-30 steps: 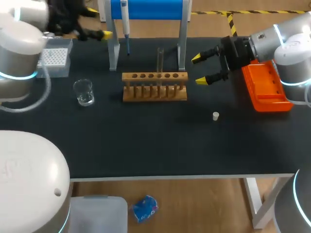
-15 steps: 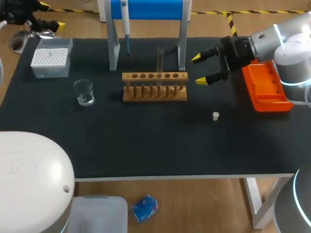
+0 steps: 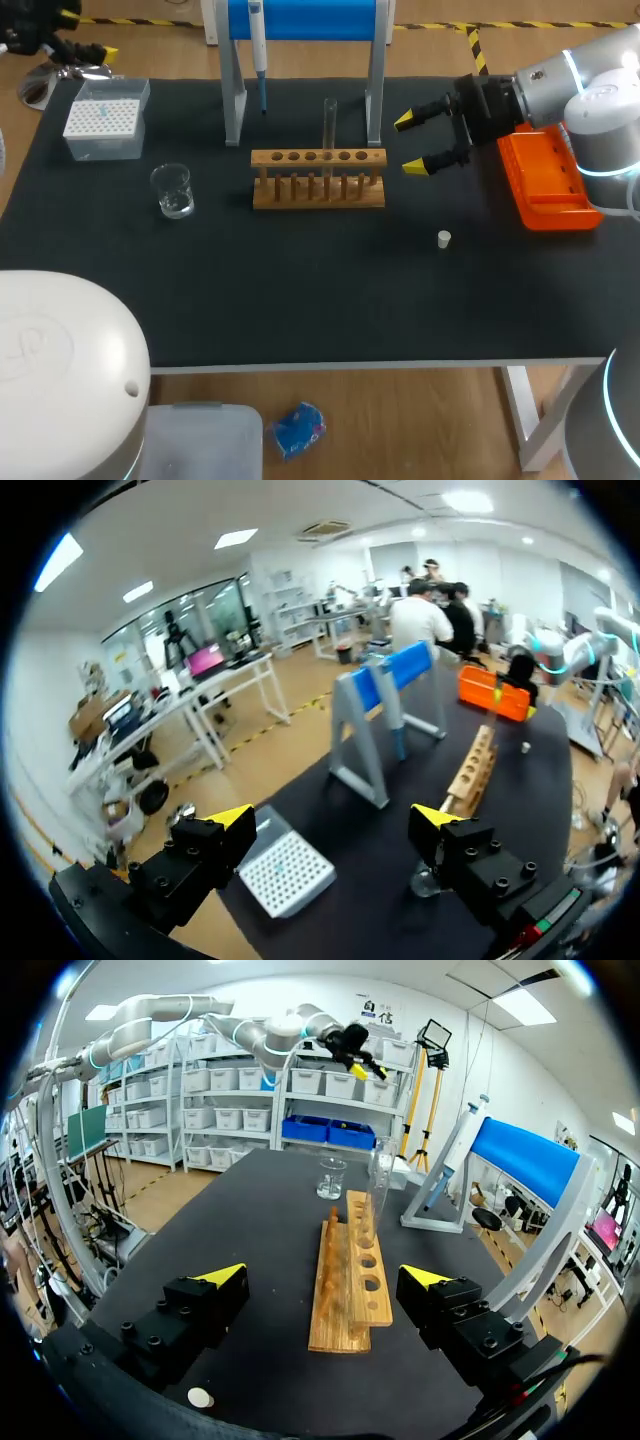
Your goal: Invert the test tube, pick up the pipette, mount the tip to pipette, aspirate from beaker and dispense into the tube, eject the tip, return the pipette, and cap with the stopper.
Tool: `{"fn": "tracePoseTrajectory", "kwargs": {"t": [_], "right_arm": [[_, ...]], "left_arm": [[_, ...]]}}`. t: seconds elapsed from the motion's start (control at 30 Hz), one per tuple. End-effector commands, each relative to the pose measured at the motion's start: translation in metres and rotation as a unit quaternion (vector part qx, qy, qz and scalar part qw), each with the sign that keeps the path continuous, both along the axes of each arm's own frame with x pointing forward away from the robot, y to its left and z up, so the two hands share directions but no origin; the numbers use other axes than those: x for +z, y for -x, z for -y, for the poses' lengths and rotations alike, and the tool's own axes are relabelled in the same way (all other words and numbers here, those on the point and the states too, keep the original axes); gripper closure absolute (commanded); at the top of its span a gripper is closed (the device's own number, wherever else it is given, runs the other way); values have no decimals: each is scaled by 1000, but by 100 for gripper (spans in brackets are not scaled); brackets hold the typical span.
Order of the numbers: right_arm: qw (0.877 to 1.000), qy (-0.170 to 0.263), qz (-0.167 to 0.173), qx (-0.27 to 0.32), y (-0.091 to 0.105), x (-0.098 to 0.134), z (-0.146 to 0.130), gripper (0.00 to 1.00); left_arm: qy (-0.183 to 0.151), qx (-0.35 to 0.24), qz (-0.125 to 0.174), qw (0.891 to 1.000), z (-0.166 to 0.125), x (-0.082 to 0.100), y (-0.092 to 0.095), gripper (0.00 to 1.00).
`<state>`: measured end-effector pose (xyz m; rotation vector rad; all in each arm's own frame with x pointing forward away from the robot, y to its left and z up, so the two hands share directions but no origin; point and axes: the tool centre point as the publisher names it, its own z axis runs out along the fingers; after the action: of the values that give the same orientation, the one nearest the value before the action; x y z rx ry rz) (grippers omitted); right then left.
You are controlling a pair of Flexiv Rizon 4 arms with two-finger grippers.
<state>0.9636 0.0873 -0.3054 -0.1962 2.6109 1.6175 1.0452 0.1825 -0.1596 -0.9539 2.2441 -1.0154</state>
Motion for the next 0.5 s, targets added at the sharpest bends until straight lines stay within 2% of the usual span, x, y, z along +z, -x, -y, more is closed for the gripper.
{"fn": "tracePoseTrajectory", "kwargs": {"t": [0.03, 0.1, 0.2, 0.23, 0.27, 0.33, 0.43, 0.5], "right_arm": [[1000, 1, 0, 0, 0, 1, 0, 0], [1000, 1, 0, 0, 0, 1, 0, 0], [1000, 1, 0, 0, 0, 1, 0, 0], [1000, 1, 0, 0, 0, 1, 0, 0], [1000, 1, 0, 0, 0, 1, 0, 0], [1000, 1, 0, 0, 0, 1, 0, 0], [1000, 1, 0, 0, 0, 1, 0, 0], [1000, 1, 0, 0, 0, 1, 0, 0]], "left_arm": [[-9, 118, -44, 992, -30, -49, -36, 0], [-13, 154, -66, 986, -44, -67, -44, 0], [-42, 185, -104, 976, -51, -92, -50, 0], [-48, 205, -119, 970, -54, -100, -53, 0], [-37, 220, -131, 966, -55, -106, -55, 0], [-38, 232, -147, 961, -53, -119, -58, 0], [-52, 245, -178, 952, -48, -134, -58, 0], [-52, 245, -178, 952, -48, -134, -58, 0]]}}
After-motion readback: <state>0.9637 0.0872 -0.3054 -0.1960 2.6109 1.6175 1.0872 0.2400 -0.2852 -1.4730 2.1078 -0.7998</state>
